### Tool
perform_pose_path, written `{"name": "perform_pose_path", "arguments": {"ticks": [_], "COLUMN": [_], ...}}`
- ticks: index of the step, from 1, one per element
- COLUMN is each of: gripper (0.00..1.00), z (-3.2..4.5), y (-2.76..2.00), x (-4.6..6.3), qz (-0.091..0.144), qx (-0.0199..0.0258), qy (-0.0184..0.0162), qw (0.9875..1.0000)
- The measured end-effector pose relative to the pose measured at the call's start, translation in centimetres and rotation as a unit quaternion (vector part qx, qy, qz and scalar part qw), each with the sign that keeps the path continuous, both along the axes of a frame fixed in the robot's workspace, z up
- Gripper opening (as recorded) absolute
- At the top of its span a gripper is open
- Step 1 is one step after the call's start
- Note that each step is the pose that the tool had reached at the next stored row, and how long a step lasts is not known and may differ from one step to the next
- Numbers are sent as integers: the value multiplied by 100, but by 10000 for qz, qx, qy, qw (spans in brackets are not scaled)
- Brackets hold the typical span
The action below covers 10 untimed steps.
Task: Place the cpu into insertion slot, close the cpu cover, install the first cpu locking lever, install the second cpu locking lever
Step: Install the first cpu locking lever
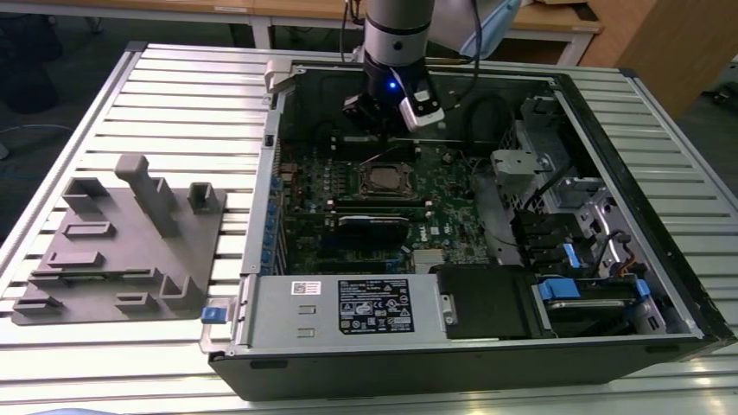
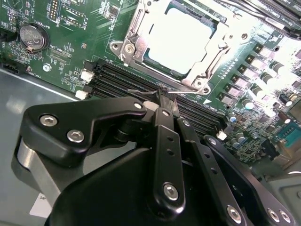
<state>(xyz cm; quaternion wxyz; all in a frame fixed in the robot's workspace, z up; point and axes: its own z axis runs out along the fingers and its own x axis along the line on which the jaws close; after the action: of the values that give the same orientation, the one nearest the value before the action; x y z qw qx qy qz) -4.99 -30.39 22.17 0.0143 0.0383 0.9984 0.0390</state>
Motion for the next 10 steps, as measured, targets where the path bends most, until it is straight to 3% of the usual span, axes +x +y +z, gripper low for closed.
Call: {"name": "perform_pose_path", "arguments": {"ticks": [10], "gripper": [11], "z": [-29], "y": [0], "x": [12], "qz": [-4], "qx": [-1], "qy": [1], "qw": [10000]}}
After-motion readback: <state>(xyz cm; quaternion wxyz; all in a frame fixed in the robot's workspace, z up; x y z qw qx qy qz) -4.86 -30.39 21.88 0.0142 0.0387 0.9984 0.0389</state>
